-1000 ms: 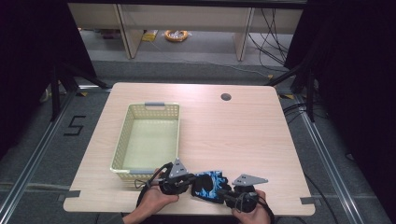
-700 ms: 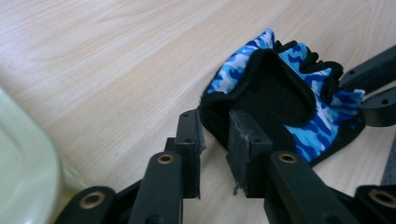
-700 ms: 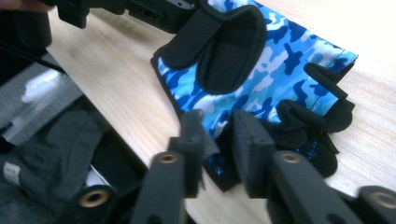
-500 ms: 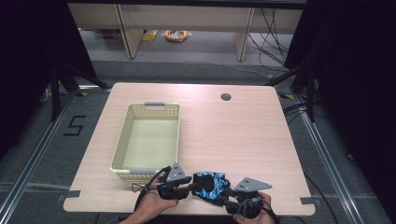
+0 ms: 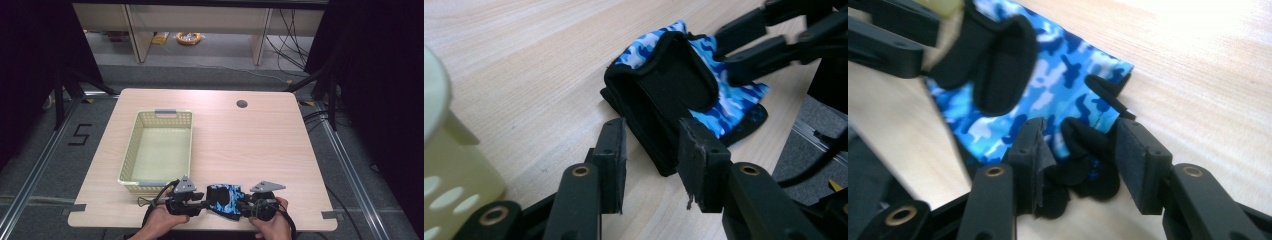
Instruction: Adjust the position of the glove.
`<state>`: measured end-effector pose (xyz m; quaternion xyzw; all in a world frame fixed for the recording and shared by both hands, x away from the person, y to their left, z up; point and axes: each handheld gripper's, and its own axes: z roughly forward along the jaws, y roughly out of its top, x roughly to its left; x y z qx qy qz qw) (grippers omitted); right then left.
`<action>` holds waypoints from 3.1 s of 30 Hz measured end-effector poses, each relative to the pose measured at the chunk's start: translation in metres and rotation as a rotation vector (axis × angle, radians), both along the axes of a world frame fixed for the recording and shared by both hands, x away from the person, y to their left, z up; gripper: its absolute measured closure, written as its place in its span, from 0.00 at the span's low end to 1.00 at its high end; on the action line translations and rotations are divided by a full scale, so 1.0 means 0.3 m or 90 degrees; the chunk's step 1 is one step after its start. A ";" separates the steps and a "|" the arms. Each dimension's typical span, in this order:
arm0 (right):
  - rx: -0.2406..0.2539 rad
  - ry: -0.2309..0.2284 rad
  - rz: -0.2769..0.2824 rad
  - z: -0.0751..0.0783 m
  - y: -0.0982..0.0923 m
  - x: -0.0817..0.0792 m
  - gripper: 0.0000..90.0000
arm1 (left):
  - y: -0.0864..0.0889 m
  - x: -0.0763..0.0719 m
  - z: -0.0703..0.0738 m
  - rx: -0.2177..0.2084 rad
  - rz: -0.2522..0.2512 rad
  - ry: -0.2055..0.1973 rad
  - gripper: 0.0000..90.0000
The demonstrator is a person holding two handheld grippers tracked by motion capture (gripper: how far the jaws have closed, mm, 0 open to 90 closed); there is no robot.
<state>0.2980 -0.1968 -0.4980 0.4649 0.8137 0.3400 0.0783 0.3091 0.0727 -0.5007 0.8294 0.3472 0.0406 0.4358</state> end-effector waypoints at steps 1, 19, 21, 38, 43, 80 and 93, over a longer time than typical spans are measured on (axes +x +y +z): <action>-0.002 -0.024 0.012 -0.015 0.001 0.020 0.62 | 0.000 -0.002 0.000 0.000 0.002 -0.001 0.70; 0.025 -0.028 0.002 0.012 -0.018 0.097 0.56 | 0.011 0.025 -0.022 -0.015 0.028 0.057 0.68; 0.045 0.017 0.024 0.007 -0.020 0.102 0.55 | 0.006 0.030 -0.026 -0.016 0.026 0.065 0.69; -0.008 0.011 0.037 -0.012 0.006 0.101 0.76 | -0.030 0.049 -0.042 -0.023 0.019 0.088 0.71; 0.013 0.012 0.044 -0.020 -0.006 0.105 0.82 | -0.041 0.046 -0.051 -0.036 0.012 0.109 0.75; 0.098 -0.022 0.061 0.019 -0.028 0.077 0.89 | -0.003 0.032 -0.006 -0.096 0.020 0.092 0.94; 0.114 -0.030 0.080 0.040 -0.001 0.052 0.89 | 0.025 0.008 0.015 -0.083 0.021 0.060 0.94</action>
